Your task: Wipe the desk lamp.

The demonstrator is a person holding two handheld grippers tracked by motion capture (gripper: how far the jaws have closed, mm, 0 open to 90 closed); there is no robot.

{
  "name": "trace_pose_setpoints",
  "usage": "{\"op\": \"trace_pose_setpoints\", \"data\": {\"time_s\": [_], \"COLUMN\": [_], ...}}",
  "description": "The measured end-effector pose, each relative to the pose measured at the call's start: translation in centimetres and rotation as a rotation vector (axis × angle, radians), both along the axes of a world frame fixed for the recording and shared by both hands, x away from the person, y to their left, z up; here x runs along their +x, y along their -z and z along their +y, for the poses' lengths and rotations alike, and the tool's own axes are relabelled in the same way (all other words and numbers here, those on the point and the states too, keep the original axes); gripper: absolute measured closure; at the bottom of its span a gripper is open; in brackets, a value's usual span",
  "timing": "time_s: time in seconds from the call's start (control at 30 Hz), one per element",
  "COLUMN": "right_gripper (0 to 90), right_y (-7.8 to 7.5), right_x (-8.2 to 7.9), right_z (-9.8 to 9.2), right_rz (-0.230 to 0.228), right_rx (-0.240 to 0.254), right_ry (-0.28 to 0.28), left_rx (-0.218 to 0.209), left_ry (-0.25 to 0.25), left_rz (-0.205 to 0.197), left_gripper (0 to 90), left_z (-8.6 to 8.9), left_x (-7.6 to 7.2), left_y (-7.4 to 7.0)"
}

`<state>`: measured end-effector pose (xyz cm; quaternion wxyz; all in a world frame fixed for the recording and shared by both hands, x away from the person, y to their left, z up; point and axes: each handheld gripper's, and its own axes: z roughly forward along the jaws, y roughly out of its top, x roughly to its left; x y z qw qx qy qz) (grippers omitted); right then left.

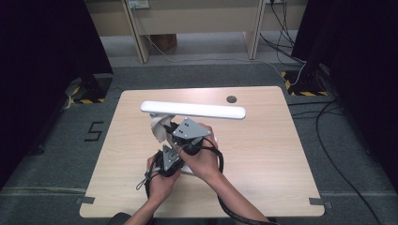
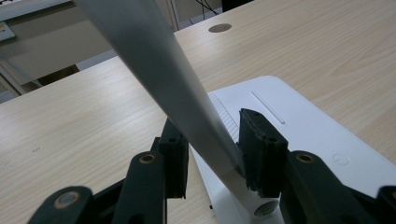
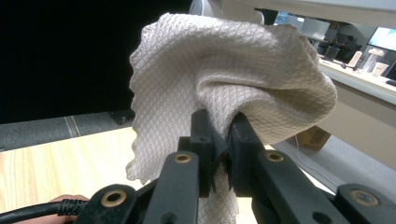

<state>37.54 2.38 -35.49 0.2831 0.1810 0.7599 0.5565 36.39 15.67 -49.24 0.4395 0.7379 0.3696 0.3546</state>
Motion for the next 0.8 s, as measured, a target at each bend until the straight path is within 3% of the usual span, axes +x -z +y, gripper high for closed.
{"op": "trace_pose_setpoints", "data": {"time_s": [0.3,0.8], "right_gripper": [83.0,83.0], "right_y": [0.4,1.2], "right_x": [0.0,-0.2], "right_z": [0.0,-0.2], "right_rz": [0.002,0.018], "right_rx": [-0.008,-0.021], "right_ry": [-0.002,0.003], "left_rx": [-0.008,0.020], "left_ry": [0.011,0.006], "left_rz": [0.007,-0.003], "left_gripper": [63.1,62.6], "left_z": [-0.1,0.0], "left_x": [0.0,0.0], "left_y": [0.1,0.1]}}
